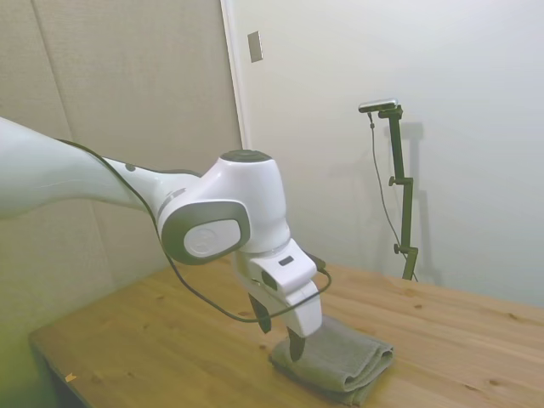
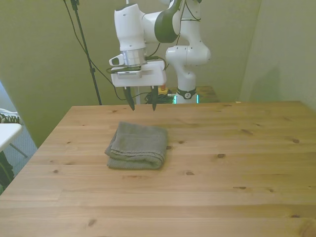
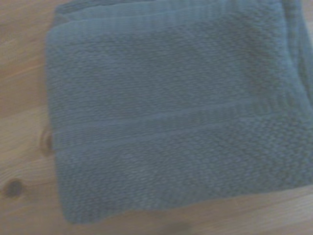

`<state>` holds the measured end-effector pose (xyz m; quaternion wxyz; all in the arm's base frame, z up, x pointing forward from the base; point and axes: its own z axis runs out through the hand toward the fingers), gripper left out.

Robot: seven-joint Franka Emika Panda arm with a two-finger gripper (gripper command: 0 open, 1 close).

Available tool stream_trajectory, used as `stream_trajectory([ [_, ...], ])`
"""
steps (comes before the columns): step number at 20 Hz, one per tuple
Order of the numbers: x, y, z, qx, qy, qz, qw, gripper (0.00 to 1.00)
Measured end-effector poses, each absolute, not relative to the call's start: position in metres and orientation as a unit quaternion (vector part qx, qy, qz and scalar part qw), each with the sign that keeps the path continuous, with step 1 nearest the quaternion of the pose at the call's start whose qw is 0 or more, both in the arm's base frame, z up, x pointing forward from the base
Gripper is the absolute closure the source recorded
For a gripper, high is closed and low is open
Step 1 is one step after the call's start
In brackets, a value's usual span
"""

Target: Unfold the towel

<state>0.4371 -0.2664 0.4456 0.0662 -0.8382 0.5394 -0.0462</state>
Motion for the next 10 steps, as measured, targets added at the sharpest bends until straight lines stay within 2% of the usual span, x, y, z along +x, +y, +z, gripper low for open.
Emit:
stream_trajectory([
  [10,0.44,-0.341,0.418,-0.819,0.56,-0.03,0.118,0.0],
])
